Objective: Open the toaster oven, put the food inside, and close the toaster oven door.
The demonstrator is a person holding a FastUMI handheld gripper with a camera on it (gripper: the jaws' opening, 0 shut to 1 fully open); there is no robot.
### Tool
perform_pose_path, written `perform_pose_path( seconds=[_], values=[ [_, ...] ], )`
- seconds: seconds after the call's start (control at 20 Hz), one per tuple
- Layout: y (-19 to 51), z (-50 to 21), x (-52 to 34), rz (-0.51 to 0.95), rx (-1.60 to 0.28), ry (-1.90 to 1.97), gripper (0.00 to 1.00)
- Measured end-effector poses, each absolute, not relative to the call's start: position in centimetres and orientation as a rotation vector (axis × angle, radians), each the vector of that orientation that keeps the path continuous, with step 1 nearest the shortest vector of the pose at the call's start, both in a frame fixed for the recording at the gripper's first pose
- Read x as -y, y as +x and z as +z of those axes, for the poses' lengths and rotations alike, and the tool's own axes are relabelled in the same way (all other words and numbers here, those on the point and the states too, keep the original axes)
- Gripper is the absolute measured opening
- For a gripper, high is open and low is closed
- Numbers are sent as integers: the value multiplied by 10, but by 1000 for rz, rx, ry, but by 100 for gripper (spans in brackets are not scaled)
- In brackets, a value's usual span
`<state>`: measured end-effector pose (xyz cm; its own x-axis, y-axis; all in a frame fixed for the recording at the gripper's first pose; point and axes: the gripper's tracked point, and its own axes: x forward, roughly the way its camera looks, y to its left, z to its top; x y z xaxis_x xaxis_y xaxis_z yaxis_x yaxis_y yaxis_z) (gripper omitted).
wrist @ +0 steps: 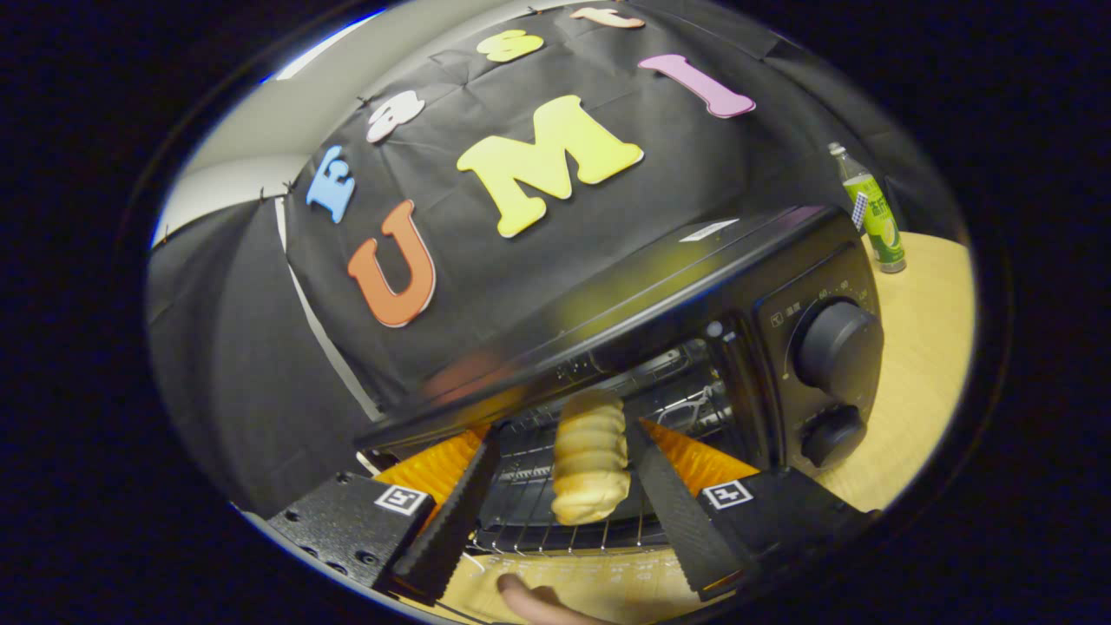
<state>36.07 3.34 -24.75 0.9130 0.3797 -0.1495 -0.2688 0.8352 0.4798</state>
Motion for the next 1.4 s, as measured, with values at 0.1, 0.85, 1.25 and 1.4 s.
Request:
perform_pose_path(
  seconds=[0.1,0.85,1.25,1.4],
  values=[
    [354,-247,-30,338,-263,457,100],
    [256,-219,-18,304,-333,303,100],
    [218,-231,-25,226,-407,117,100],
    [205,-249,-33,194,-472,16,100]
  ],
)
